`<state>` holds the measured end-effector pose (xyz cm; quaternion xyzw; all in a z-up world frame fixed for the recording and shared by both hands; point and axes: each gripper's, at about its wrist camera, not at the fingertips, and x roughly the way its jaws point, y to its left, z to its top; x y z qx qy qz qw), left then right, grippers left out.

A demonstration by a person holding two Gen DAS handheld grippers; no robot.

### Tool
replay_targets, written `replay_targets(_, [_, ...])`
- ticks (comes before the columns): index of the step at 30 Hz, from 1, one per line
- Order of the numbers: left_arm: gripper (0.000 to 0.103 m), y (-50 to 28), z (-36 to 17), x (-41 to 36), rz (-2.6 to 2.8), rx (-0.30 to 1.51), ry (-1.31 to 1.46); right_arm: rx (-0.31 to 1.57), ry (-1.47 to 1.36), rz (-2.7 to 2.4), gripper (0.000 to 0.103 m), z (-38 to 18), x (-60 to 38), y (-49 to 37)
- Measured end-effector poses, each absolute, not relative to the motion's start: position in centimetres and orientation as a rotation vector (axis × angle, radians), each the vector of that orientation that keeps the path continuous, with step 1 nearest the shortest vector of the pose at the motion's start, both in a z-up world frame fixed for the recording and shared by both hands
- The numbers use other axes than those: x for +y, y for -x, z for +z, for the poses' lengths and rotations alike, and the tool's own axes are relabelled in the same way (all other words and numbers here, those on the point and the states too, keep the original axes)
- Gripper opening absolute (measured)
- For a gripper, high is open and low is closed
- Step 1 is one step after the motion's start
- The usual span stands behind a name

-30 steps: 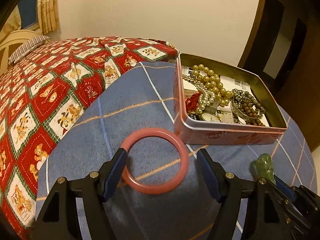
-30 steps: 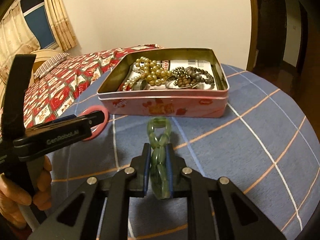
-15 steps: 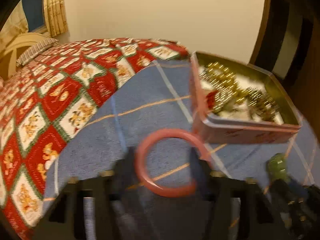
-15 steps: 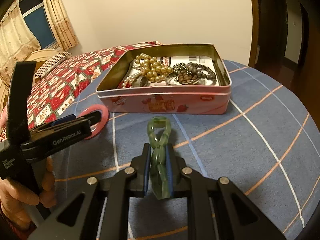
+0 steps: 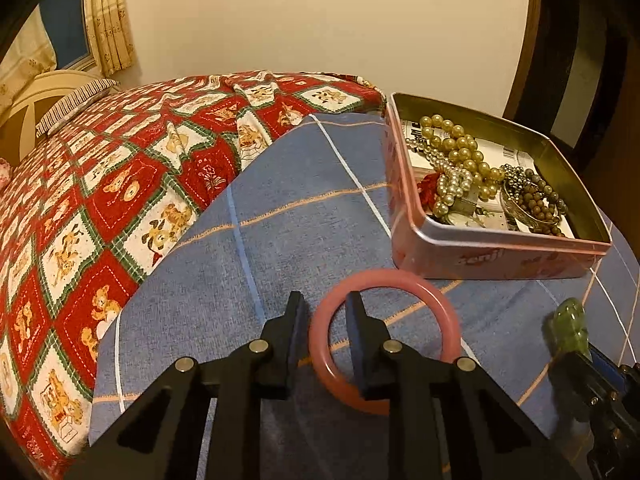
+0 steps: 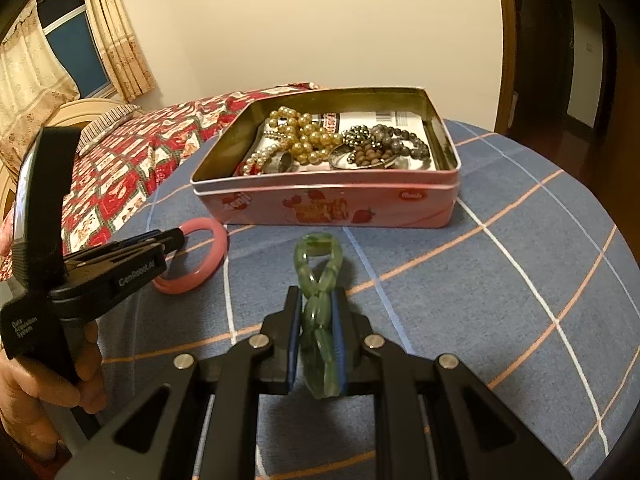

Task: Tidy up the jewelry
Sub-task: 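Close the left tool on the pink bangle rim and lift it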

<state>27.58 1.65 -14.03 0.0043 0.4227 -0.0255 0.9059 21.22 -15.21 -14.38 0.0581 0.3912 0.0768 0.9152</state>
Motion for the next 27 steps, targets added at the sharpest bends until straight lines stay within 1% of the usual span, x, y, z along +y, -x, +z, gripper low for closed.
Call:
replay_targets(1, [0.015, -27.5, -14.0, 1.7, -0.064, 0.872, -0.003, 0.801, -0.119, 0.156, 0.018, -14.3, -15.2, -21.2])
replay_targets(6, [0.01, -26.2, -13.7, 2.5, -0.133, 0.86, 0.072, 0.783, -0.118, 0.156, 0.018, -14.1, -15.3, -20.9])
replay_targets(11, [0.01, -23.9, -12.0, 3.9, -0.176, 0.791, 0.12, 0.774, -0.119, 0.15, 0.018, -14.0, -15.4, -20.7])
replay_targets(19, [0.01, -22.8, -11.1, 4.1, -0.184, 0.77, 0.107, 0.758, -0.122, 0.144, 0.018, -13.7, -15.5, -20.6])
replay_targets(23, [0.01, -22.9, -11.6, 3.6, -0.205, 0.809, 0.083, 0.745, -0.124, 0.146, 0.018, -13.5, -15.6, -20.5])
replay_targets(26, [0.011, -23.3, -12.6, 3.0, -0.212, 0.883, 0.044, 0.747, -0.123, 0.143, 0.018, -13.6, -15.6, -20.5])
replay_targets(27, [0.017, -23.4, -12.9, 2.7, -0.2, 0.896, 0.02, 0.748, -0.124, 0.142, 0.018, -13.6, -15.6, -20.5])
